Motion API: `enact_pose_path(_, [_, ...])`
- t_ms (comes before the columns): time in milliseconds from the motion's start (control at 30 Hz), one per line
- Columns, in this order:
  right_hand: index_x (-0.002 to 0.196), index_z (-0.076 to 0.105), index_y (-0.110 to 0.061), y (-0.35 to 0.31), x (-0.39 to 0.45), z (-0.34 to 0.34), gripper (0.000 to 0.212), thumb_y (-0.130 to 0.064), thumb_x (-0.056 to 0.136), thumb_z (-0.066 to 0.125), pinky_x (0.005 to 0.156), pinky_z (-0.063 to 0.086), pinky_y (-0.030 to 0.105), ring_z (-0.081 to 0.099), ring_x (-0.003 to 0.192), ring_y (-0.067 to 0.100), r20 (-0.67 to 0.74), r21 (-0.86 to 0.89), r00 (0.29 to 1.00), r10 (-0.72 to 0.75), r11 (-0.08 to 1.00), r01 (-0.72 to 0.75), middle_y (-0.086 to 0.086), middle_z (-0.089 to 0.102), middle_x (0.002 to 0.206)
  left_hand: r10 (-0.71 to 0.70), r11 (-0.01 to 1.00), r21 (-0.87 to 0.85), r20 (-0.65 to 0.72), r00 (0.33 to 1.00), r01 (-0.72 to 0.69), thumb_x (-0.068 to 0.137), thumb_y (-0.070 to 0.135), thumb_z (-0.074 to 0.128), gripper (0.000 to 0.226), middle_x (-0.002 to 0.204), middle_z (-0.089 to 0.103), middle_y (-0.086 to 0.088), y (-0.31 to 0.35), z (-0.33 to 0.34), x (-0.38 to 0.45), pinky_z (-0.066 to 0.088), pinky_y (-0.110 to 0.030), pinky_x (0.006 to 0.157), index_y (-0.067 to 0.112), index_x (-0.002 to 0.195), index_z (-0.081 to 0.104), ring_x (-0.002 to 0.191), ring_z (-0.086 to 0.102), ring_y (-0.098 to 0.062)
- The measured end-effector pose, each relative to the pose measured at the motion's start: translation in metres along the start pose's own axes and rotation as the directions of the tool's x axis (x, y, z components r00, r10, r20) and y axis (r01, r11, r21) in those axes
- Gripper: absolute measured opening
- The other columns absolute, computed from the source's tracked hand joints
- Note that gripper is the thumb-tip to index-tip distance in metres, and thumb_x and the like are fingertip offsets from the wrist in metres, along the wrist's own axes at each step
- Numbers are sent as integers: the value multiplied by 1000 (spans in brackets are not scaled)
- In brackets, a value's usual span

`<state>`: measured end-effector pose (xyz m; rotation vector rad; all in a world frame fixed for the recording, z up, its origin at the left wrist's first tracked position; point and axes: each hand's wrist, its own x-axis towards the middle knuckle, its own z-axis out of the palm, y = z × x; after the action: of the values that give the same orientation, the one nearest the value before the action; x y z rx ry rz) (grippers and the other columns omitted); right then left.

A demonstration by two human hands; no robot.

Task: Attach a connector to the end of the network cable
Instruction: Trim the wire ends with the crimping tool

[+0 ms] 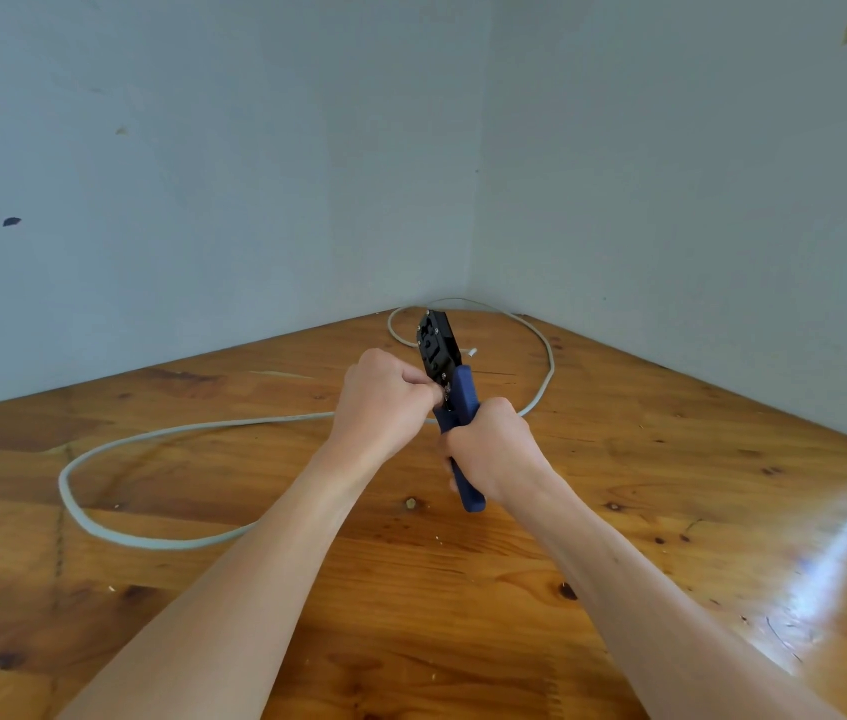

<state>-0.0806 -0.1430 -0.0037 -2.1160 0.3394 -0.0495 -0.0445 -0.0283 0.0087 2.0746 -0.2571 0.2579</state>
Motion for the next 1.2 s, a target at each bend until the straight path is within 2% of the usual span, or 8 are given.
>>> enact_pose_path(200, [99, 50, -7, 2, 2, -1, 13, -1, 90, 56, 68, 62, 44, 64, 60, 27, 49, 63, 999, 15, 998, -18, 19, 70, 89, -12, 1000, -4, 1, 1000, 12, 85, 14, 72, 31, 73, 72, -1, -2, -1, 1, 43, -16, 55, 32, 60, 71, 68, 59, -12])
enact_pose_path(500, [119, 51, -2, 1, 1, -7, 23, 0, 96, 52, 36, 45, 19, 60, 58, 20, 151, 208, 988, 27, 976, -59, 15, 64, 85, -33, 998, -58, 56, 998, 36, 83, 15, 73, 19, 74, 70, 14, -5, -2, 4, 37, -11, 58, 26, 68, 78, 72, 59, 4])
enact_pose_path(567, [121, 49, -2, 1, 1, -7, 24, -2, 98, 53, 38, 48, 21, 61, 60, 21, 186, 255, 982, 33, 963, -80, 14, 64, 82, -37, 996, -80, 71, 997, 43, 84, 15, 73, 14, 79, 70, 14, -6, -2, 5, 36, -12, 61, 22, 75, 80, 80, 59, 5])
enact_pose_path(700, [124, 47, -5, 4, 3, -6, 28, -4, 98, 54, 61, 59, 38, 65, 69, 30, 204, 351, 979, -16, 935, -57, 14, 65, 79, -35, 992, -121, 102, 994, 47, 84, 15, 73, 13, 90, 75, 9, -7, -3, 7, 43, -18, 72, 24, 78, 80, 92, 64, -4])
enact_pose_path(833, [124, 45, -5, 7, 5, -5, 28, -2, 98, 53, 61, 61, 42, 70, 69, 33, 207, 472, 978, -25, 878, -78, 19, 70, 83, 9, 987, -163, 108, 994, 8, 83, 17, 75, 20, 83, 77, 17, -7, -5, 8, 51, -31, 88, 31, 70, 79, 92, 68, -2])
enact_pose_path(1000, [123, 53, 2, 12, 6, -8, 26, -3, 98, 55, 71, 63, 54, 75, 87, 43, 200, 617, 979, -38, 781, -96, 28, 74, 99, 54, 978, -208, 121, 991, -28, 86, 17, 73, 25, 63, 71, 22, -10, -8, 11, 49, -26, 77, 34, 68, 79, 68, 67, 11])
enact_pose_path(1100, [123, 55, 3, 13, 5, -10, 27, -4, 97, 57, 72, 62, 54, 75, 88, 43, 210, 705, 975, -68, 702, -103, 31, 72, 104, 91, 967, -248, 152, 984, -51, 88, 19, 72, 17, 52, 65, 18, -10, -10, 9, 42, -15, 60, 28, 77, 80, 87, 55, 5])
enact_pose_path(1200, [120, 57, 3, 14, 5, -10, 26, -7, 97, 60, 66, 62, 52, 75, 87, 43, 213, 774, 973, -84, 623, -115, 32, 72, 105, 153, 958, -270, 172, 973, -102, 90, 19, 70, 12, 82, 66, 16, -9, -12, 8, 48, -22, 49, 21, 85, 81, 89, 48, -3])
